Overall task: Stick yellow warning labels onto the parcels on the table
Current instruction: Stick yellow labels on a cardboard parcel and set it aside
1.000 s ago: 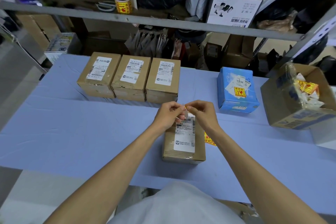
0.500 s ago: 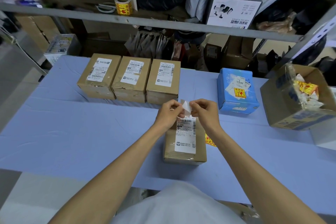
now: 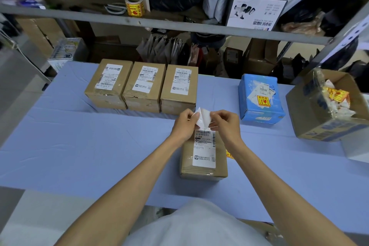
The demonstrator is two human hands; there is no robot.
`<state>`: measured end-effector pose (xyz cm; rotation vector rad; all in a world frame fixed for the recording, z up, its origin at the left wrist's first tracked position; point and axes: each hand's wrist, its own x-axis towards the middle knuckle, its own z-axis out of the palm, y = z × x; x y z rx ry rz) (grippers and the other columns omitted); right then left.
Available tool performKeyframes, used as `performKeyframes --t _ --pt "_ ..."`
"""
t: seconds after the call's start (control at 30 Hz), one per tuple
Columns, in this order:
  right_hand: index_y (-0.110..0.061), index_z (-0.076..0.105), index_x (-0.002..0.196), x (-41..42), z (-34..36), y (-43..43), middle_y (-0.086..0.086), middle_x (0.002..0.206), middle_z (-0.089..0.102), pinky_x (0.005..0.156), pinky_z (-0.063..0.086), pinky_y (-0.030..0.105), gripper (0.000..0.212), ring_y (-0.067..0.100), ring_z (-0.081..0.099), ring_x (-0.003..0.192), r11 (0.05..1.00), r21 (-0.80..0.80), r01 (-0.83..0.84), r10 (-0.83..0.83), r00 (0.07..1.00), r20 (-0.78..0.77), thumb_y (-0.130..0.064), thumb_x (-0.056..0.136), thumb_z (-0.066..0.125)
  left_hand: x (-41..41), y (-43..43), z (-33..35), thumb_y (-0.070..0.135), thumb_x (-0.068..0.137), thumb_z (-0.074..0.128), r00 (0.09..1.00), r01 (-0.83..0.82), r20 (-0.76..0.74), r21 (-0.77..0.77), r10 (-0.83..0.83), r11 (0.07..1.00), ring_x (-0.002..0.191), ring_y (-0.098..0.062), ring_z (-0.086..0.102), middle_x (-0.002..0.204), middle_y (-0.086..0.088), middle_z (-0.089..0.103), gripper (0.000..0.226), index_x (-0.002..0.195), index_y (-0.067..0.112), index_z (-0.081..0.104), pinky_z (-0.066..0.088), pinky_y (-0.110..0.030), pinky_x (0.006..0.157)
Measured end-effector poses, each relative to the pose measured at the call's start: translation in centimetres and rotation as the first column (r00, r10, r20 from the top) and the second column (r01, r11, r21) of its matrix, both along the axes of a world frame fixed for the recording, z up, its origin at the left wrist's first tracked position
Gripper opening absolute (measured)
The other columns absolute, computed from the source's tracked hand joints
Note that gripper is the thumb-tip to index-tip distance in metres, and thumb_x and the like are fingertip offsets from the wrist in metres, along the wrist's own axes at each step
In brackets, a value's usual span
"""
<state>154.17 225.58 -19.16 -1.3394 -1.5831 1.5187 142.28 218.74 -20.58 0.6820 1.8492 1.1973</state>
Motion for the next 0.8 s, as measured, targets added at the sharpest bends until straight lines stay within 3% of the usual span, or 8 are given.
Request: performKeyframes --t 0.1,0.23,0.33,0.4,0.47,0.57,0.63,0.8 --pt "-0.002 0.066 0.081 0.2 -0.5 0.6 0.010 0.073 0.064 0.053 0.050 0.023 0.016 0.019 0.063 0.060 0.982 -0.098 0.159 -0.161 0.987 -0.007 -0.012 0.091 0.058 -0.3 -0.2 -0.1 0.028 0.099 0.045 0.998 -0.059 0.027 -0.051 0.061 0.997 0.085 -0.020 0.062 0.082 0.001 0.057 0.022 0.079 0.019 0.043 0.052 -0.051 0.090" --pt "-0.002 0.067 0.085 0.7 -1.1 1.0 0.012 0.077 0.066 0.052 0.049 0.022 0.014 0.019 0.063 0.061 0.973 -0.119 0.196 -0.194 0.981 0.029 -0.011 0.089 0.058 -0.5 -0.4 0.4 0.014 0.102 0.036 0.984 -0.088 0.154 -0.005 0.088 0.996 0.079 -0.021 0.065 0.092 -0.004 0.059 0.011 0.094 0.016 0.043 0.055 -0.051 0.087" --pt "-0.003 0.066 0.083 0.5 -0.9 0.9 0.011 0.077 0.066 0.055 0.051 0.025 0.013 0.020 0.064 0.063 0.976 -0.101 0.192 -0.190 0.981 0.031 -0.011 0.089 0.058 -0.4 -0.5 0.5 0.004 0.098 0.030 0.984 -0.079 0.160 -0.012 0.080 0.997 0.083 -0.027 0.068 0.098 -0.012 0.065 0.024 0.098 0.017 0.050 0.057 -0.047 0.081" --pt "-0.007 0.066 0.080 0.3 -0.8 0.8 0.009 0.072 0.066 0.059 0.052 0.029 0.014 0.021 0.064 0.063 0.978 -0.085 0.188 -0.186 0.982 0.027 -0.012 0.089 0.057 -0.1 -0.5 0.7 -0.002 0.093 0.028 0.984 -0.090 0.152 -0.010 0.091 0.996 0.076 -0.020 0.062 0.089 -0.006 0.064 0.030 0.096 0.015 0.053 0.054 -0.038 0.071" --pt "-0.008 0.066 0.077 0.0 -0.8 0.7 0.008 0.070 0.066 0.060 0.053 0.030 0.015 0.022 0.065 0.063 0.982 -0.067 0.176 -0.175 0.984 0.022 -0.012 0.089 0.057 0.0 -0.4 1.2 0.006 0.089 0.034 0.993 -0.075 0.090 -0.026 0.077 0.997 0.071 -0.011 0.053 0.081 0.004 0.059 0.025 0.091 0.014 0.057 0.045 -0.028 0.065" --pt "-0.008 0.066 0.078 -0.2 -0.7 0.5 0.009 0.072 0.068 0.062 0.055 0.033 0.014 0.023 0.066 0.064 0.987 -0.048 0.153 -0.152 0.988 0.023 -0.012 0.089 0.058 -0.1 -0.5 1.5 0.036 0.078 0.041 1.000 -0.015 0.001 -0.045 0.015 0.999 0.065 -0.011 0.044 0.064 0.007 0.048 0.023 0.065 0.021 0.055 0.034 -0.031 0.067" --pt "-0.008 0.067 0.078 -0.2 -0.8 0.4 0.010 0.073 0.069 0.064 0.056 0.036 0.014 0.024 0.067 0.064 0.989 -0.041 0.144 -0.144 0.989 0.021 -0.012 0.088 0.058 -0.1 -0.4 1.4 0.041 0.090 0.043 1.000 0.023 -0.015 -0.033 -0.023 0.999 0.059 -0.012 0.038 0.058 0.006 0.041 0.036 0.060 0.021 0.046 0.031 -0.031 0.065" --pt "-0.007 0.066 0.078 -0.1 -0.7 0.2 0.012 0.075 0.069 0.062 0.056 0.033 0.015 0.025 0.067 0.065 0.989 -0.034 0.144 -0.143 0.989 0.036 -0.012 0.089 0.058 -0.1 -0.2 0.9 0.018 0.099 0.032 1.000 0.008 -0.007 -0.031 -0.008 0.999 0.062 -0.009 0.045 0.069 0.006 0.049 0.021 0.095 0.018 0.053 0.038 -0.026 0.060"
